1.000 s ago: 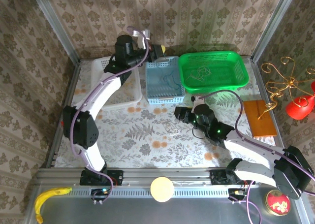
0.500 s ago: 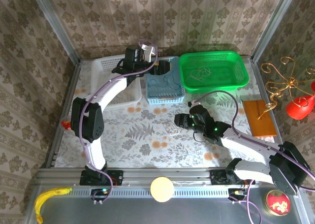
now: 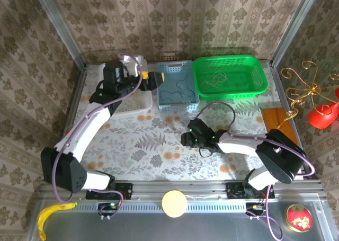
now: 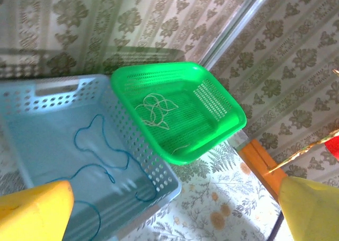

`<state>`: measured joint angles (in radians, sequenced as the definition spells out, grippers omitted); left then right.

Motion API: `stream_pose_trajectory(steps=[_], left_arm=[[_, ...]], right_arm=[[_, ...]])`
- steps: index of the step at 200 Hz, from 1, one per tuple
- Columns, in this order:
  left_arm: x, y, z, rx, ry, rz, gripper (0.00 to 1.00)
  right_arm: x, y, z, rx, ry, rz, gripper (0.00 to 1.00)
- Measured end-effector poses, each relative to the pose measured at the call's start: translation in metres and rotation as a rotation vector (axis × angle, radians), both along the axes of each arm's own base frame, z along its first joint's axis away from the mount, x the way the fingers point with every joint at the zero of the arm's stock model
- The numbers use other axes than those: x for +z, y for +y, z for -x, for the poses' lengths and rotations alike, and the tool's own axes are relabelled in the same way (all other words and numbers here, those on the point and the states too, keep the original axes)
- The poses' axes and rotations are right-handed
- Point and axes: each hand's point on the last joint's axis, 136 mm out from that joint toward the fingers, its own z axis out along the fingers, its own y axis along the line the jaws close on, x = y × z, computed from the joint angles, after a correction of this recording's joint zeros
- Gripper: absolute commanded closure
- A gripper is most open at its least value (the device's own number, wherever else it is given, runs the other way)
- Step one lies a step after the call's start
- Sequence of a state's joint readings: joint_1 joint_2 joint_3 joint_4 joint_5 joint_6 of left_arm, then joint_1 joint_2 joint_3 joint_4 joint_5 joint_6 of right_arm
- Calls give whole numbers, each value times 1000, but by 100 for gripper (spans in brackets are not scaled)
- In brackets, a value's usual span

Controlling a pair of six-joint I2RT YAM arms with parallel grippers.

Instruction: Untangle the cables

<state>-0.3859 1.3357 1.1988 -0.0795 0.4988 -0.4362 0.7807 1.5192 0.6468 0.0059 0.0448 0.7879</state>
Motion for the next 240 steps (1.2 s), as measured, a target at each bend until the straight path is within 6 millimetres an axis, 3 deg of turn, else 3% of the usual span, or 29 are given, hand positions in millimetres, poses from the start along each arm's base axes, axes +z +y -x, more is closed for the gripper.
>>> stream_pose_trajectory(steps=[31,58,78,100,120,139,160,183,188,197,204,211,224,240], left_arm=[[-9,24,12,57,34,22,0],[-6,40,22,94,31,46,0],[-3,48,29,110,24,62,0],[-4,55,31,125,31,72,0],[-7,61,29,142,39,75,0],[-6,69,25,161,38,77,0],[-8,77,20,180,50,83,0],[-12,82,12,192,69,85,0],[-14,82,10,191,75,85,0],[-16,83,7,195,85,86,0],[-18,84,5,196,91,85,0],[-20,84,3,197,98,84,0],[-24,87,-1,205,108,82,0],[-26,93,-4,224,113,79,0]], right_arm=[[-5,2,-5,-15,13,15,100],[14,8,-11,0,-24,-14,100],[55,7,-20,-1,-94,-59,100],[132,-3,-50,-46,-241,-142,100],[205,-25,-86,-122,-392,-183,100],[253,-54,-118,-204,-494,-169,100],[275,-88,-154,-299,-546,-121,100],[257,-120,-196,-388,-516,-41,100],[248,-125,-205,-403,-498,-23,91],[231,-134,-217,-420,-462,8,54],[218,-140,-227,-426,-434,34,36],[205,-144,-234,-429,-409,57,3],[184,-146,-243,-409,-365,94,0],[171,-140,-241,-361,-330,106,0]])
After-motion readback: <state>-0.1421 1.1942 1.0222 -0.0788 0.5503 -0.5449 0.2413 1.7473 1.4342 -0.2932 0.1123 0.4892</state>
